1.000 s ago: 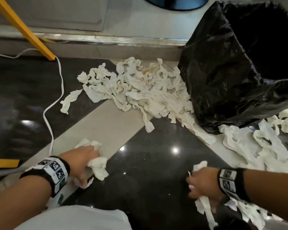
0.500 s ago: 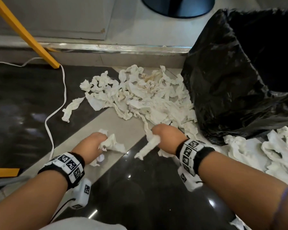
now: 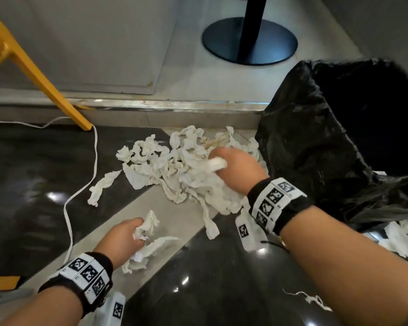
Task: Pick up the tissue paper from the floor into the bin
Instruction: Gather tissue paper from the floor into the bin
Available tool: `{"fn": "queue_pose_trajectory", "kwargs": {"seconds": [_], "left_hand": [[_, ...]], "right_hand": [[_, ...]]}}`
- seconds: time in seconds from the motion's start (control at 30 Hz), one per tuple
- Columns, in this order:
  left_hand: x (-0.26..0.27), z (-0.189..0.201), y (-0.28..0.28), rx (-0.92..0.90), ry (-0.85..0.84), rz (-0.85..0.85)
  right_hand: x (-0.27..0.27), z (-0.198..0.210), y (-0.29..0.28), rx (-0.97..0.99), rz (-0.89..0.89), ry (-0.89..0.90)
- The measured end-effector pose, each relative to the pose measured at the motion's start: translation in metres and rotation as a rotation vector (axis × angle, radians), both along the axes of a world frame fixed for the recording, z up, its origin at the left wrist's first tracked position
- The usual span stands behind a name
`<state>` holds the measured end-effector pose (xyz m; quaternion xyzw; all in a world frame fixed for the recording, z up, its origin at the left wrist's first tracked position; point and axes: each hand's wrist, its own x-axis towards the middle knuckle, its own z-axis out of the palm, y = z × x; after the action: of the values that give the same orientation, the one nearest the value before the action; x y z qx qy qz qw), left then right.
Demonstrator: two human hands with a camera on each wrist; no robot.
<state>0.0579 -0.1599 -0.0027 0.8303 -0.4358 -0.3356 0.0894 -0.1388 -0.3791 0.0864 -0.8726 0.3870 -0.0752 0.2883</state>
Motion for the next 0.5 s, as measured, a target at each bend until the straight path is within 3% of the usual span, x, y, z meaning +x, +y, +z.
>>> {"fn": "queue_pose_trajectory", "kwargs": {"seconds": [0.13,0.27,0.37,0.47,0.5], "left_hand": [[-0.004,-0.003,0.001,0.066,-0.042,-0.023],[-0.01,0.011,-0.006,0.067,-0.056,-0.066],[-0.012,0.021,-0.01,0.072,-0.08,-0.045],[-0.016,0.027,-0.011,0.134,-0.137,-0.006],[-0.019,0.031,-0.012,0.155,-0.149,0.004]], "right_hand": [[-0.021,0.117,-0.043,-0.185,-0.156,-0.337],[-0.071,0.193,-0.073,-0.324,-0.362,-0.61],[-0.112,0.207,-0.093,-0.473,-0.473,-0.397],[-0.148,0.198,-0.112,-0.455,-0.539,-0.425],[-0.157,0.19,-0.12,-0.435,-0.568,-0.334]]}}
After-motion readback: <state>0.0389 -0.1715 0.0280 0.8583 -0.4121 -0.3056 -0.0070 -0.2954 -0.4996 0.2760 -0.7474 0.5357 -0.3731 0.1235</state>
